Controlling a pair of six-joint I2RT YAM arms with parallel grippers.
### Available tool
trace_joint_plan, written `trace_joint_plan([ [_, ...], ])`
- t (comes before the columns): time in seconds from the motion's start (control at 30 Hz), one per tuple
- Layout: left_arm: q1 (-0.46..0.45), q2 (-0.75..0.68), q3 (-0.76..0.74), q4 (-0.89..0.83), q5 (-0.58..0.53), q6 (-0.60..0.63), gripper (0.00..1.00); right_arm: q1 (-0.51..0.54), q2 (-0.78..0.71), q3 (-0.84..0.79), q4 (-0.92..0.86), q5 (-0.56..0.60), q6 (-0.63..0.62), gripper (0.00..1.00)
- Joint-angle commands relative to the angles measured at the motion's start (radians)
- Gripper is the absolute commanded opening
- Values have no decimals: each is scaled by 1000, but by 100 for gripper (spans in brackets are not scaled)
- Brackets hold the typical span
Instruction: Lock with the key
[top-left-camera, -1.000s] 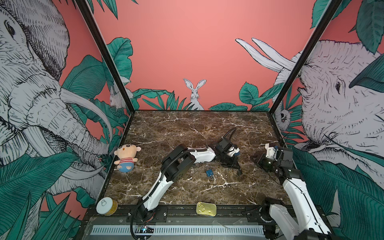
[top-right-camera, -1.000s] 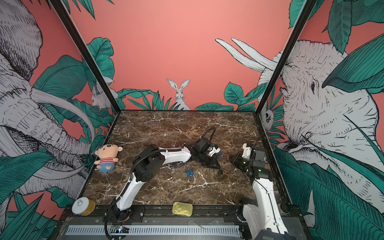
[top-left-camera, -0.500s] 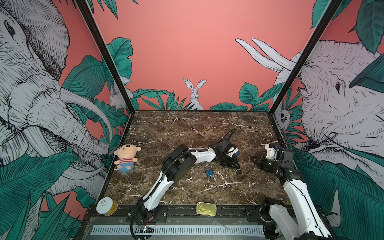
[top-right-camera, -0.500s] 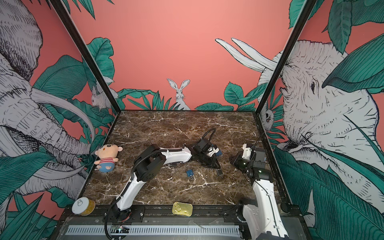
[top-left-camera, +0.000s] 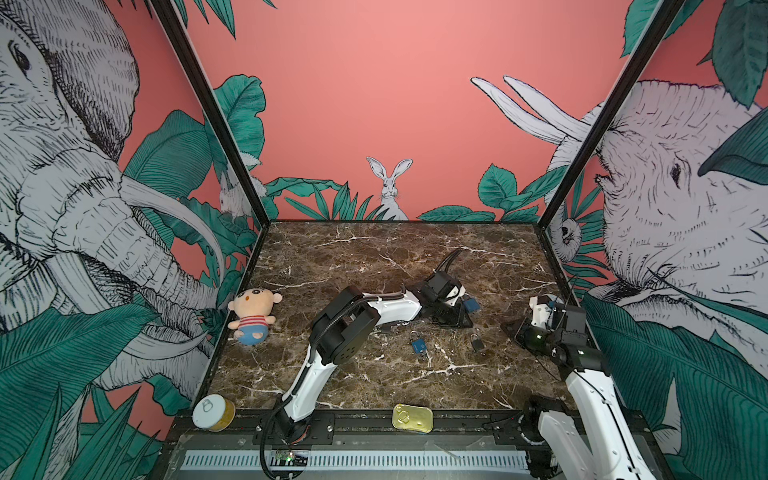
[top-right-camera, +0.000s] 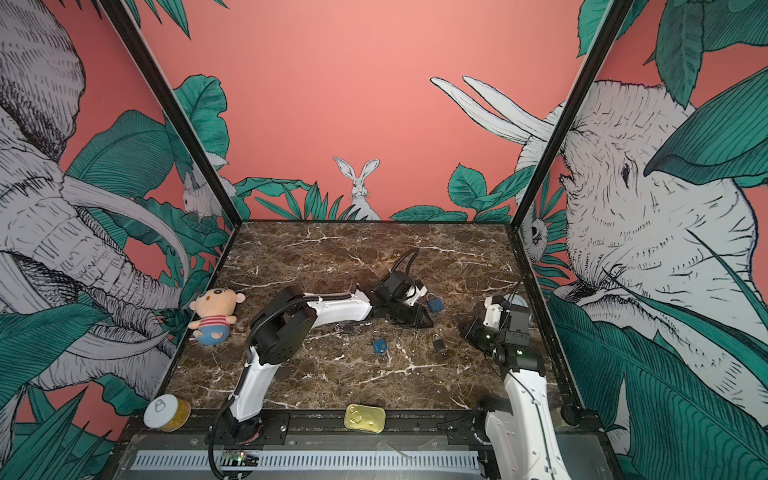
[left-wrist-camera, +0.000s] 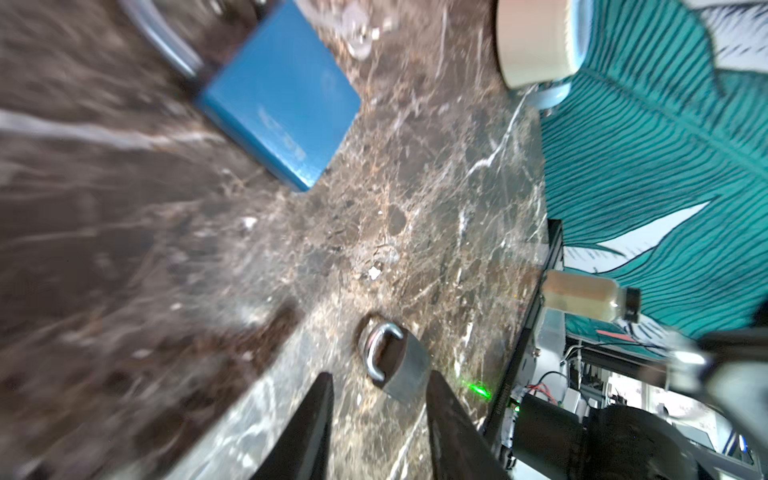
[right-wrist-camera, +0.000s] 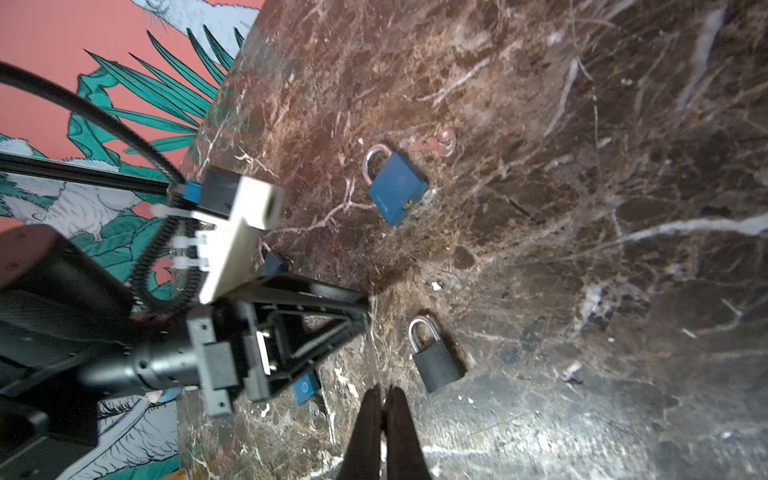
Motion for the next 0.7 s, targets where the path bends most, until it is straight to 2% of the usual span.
trace_joint_plan([
  [0.0, 19, -112, -48, 79, -33, -8, 40, -1, -25, -30, -20, 12, -23, 0],
  [0.17, 42, -196, -139, 226, -37, -34, 39, 16, -19, -66, -21, 23, -30, 0],
  [0.4, 52, -300, -271, 379, -86, 9, 39, 95, 26, -85, 0, 104, -63, 0],
  [0.57, 61, -362, -384, 525, -120, -17, 40, 128, 88, -106, 73, 137, -60, 0],
  [0.67, 68, -372, -403, 546, -113, -25, 40, 137, 133, -111, 117, 146, -61, 0],
])
